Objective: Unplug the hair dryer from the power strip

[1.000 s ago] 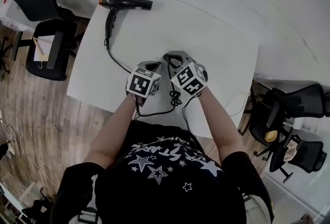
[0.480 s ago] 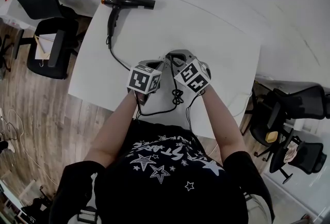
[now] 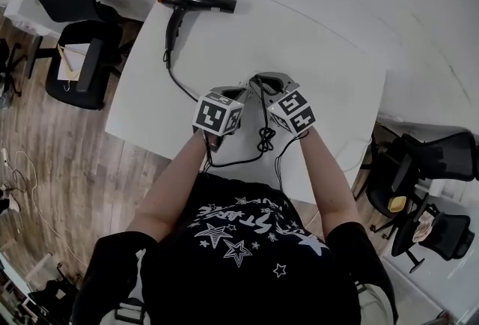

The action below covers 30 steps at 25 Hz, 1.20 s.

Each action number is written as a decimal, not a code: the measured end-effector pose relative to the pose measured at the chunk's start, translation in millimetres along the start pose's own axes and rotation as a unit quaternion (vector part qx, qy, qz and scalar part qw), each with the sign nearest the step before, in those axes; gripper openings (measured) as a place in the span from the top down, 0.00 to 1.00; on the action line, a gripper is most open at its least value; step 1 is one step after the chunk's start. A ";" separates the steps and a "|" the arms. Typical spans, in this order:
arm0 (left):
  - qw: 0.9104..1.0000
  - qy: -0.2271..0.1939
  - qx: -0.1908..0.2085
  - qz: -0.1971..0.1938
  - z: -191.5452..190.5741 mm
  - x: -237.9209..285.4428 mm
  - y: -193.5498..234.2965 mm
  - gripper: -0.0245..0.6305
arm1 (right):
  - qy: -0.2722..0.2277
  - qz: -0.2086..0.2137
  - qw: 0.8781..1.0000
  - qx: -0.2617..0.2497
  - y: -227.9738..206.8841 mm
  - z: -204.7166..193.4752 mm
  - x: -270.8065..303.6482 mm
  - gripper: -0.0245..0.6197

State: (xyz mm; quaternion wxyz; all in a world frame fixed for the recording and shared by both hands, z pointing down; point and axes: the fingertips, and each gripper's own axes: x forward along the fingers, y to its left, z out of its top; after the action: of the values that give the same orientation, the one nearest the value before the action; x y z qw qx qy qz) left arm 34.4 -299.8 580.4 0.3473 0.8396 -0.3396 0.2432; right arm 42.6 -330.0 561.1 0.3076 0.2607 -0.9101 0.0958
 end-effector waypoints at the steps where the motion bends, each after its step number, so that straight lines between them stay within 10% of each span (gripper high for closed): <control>1: 1.000 -0.001 -0.002 0.000 0.1 -0.1 0.3 0.95 | 0.007 -0.003 1.000 -0.024 2.1 0.3 -0.3 0.88; 5: 1.000 -0.004 -0.011 -0.003 0.2 -0.5 0.7 0.95 | 0.031 -0.021 0.990 -0.133 11.5 5.0 -2.0 0.88; 13: 1.000 -0.003 0.000 -0.005 1.1 1.7 -0.8 0.95 | -0.017 -0.010 1.000 0.010 -2.3 0.1 -3.7 0.88; 22: 1.000 -0.004 0.002 -0.005 1.3 0.5 -0.7 0.95 | 0.014 -0.030 0.994 -0.100 8.6 4.5 -5.1 0.88; 30: 1.000 -0.002 0.006 -0.004 1.4 1.7 -1.9 0.95 | -0.013 -0.026 1.000 -0.007 -0.4 -0.9 -7.4 0.88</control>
State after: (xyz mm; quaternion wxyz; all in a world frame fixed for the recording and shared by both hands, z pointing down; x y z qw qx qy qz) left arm 37.1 -300.5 579.8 0.3420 0.8435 -0.3359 0.2422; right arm 48.3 -326.9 557.3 0.2995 0.2831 -0.9078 0.0779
